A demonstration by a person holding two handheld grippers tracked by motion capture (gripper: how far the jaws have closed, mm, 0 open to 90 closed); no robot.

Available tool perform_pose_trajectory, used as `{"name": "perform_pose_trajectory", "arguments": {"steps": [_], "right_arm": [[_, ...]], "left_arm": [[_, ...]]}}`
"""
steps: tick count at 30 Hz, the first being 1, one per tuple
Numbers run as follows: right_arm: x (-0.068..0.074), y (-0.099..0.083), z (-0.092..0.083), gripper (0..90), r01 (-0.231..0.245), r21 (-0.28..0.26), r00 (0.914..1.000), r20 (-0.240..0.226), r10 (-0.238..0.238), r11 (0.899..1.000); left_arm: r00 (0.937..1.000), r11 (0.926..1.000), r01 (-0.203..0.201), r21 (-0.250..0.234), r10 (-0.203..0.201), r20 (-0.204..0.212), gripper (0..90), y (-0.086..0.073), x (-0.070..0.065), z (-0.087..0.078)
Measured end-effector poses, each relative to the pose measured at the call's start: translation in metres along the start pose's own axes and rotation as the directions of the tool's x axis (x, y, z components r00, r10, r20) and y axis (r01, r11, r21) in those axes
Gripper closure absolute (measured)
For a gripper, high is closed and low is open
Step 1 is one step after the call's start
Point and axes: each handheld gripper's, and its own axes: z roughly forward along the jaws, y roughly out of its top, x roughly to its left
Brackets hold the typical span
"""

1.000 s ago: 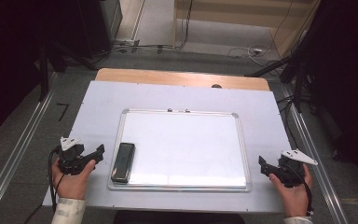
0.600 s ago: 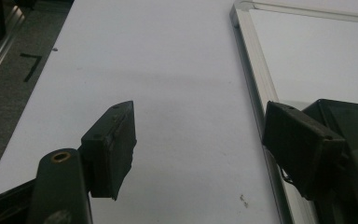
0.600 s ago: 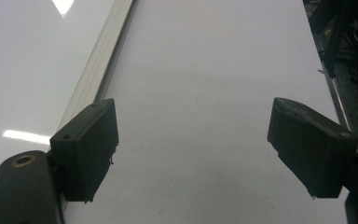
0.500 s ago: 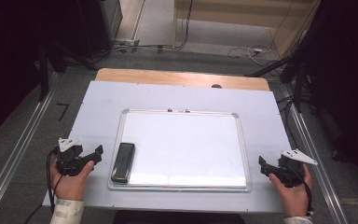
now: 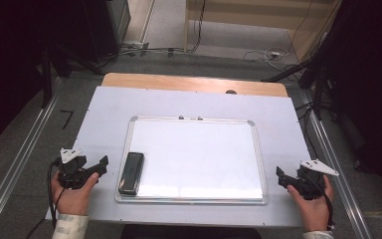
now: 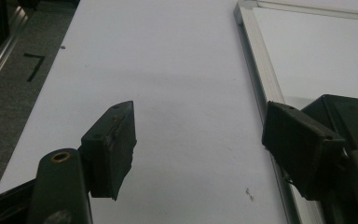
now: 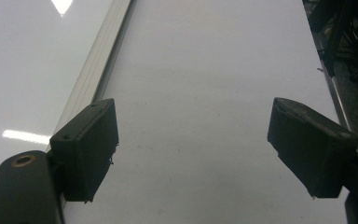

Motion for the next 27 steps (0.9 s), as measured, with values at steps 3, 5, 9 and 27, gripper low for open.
{"name": "perform_pose_trajectory", "arguments": {"steps": [3, 5, 9, 27], "right_arm": [[0.0000, -0.0001, -0.0001, 15.0, -0.001, 0.000, 1.0000, 0.000, 0.001, 1.000], [-0.0002, -0.0001, -0.0001, 15.1, 0.000, 0.000, 1.0000, 0.000, 0.000, 1.000], [-0.0004, -0.0001, -0.0003, 15.0, -0.001, -0.001, 1.0000, 0.001, 0.001, 1.000], [-0.0011, -0.0002, -0.0004, 15.0, -0.001, -0.002, 1.0000, 0.003, 0.001, 1.000]], "left_arm": [[1.0000, 1.0000, -0.003, 0.001, 0.003, -0.006, 26.9, -0.0005, 0.0010, -0.0002], [1.0000, 1.0000, 0.000, 0.000, 0.000, -0.007, 26.9, -0.0007, 0.0016, -0.0001], [1.0000, 1.0000, -0.001, 0.001, 0.001, -0.009, 26.9, -0.0009, 0.0026, -0.0006], [0.9998, 0.9999, 0.001, 0.017, -0.001, -0.021, 26.9, -0.0024, 0.0081, 0.0011]]}}
